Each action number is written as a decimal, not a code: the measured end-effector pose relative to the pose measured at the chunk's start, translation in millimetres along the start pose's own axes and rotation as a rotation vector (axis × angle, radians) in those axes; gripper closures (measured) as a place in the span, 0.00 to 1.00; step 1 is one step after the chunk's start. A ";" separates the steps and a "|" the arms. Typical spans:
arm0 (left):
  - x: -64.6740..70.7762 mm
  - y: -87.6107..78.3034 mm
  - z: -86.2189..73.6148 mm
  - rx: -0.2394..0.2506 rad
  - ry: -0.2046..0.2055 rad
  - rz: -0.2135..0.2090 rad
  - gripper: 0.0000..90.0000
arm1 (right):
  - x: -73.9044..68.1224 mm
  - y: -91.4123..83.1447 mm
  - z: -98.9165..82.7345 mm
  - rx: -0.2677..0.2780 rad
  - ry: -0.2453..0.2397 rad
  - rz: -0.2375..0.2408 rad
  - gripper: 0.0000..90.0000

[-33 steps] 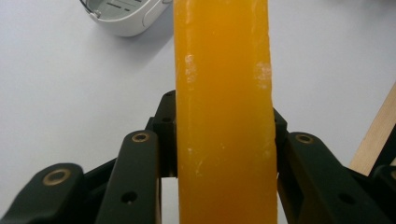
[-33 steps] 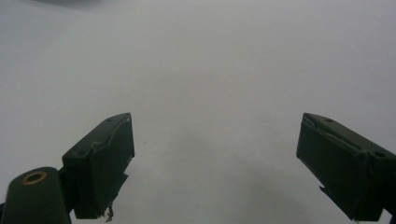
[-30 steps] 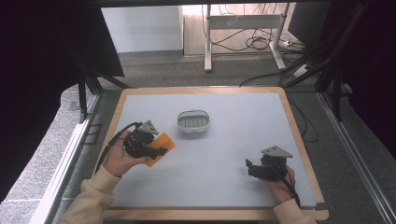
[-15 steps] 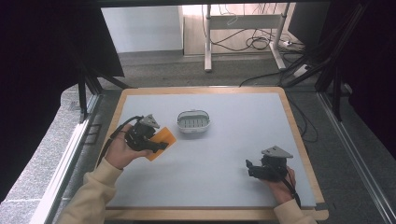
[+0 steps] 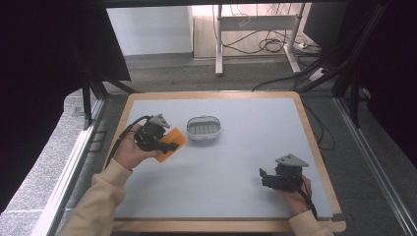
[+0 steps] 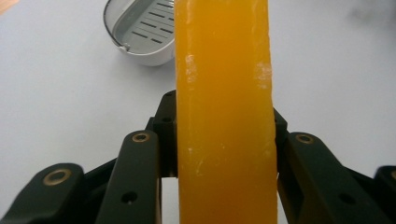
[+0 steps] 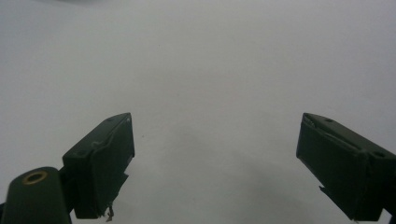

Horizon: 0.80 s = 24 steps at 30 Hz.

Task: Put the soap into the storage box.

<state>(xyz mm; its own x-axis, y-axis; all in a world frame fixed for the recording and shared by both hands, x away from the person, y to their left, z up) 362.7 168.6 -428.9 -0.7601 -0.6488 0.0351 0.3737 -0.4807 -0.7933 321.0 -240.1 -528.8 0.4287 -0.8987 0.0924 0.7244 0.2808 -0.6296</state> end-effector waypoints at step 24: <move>-9.7 3.1 19.1 -0.016 0.024 0.042 0.69 | 2.1 0.8 -0.9 -0.005 0.000 -0.006 0.13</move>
<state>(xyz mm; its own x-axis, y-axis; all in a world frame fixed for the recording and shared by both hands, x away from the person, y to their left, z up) 381.4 162.2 -420.0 -0.7562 -0.6542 -0.0130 0.3977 -0.4436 -0.8032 322.0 -242.1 -529.8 0.4239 -0.9006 0.0960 0.7245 0.2736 -0.6326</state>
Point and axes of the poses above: each handheld gripper's, and its own axes: y roughly forward along the jaws, z roughly out of its top, x roughly to its right, the point moved 2 cm from there along y, roughly forward along the jaws, and after that the axes turned 1 degree about -y, right-handed, at the moved point
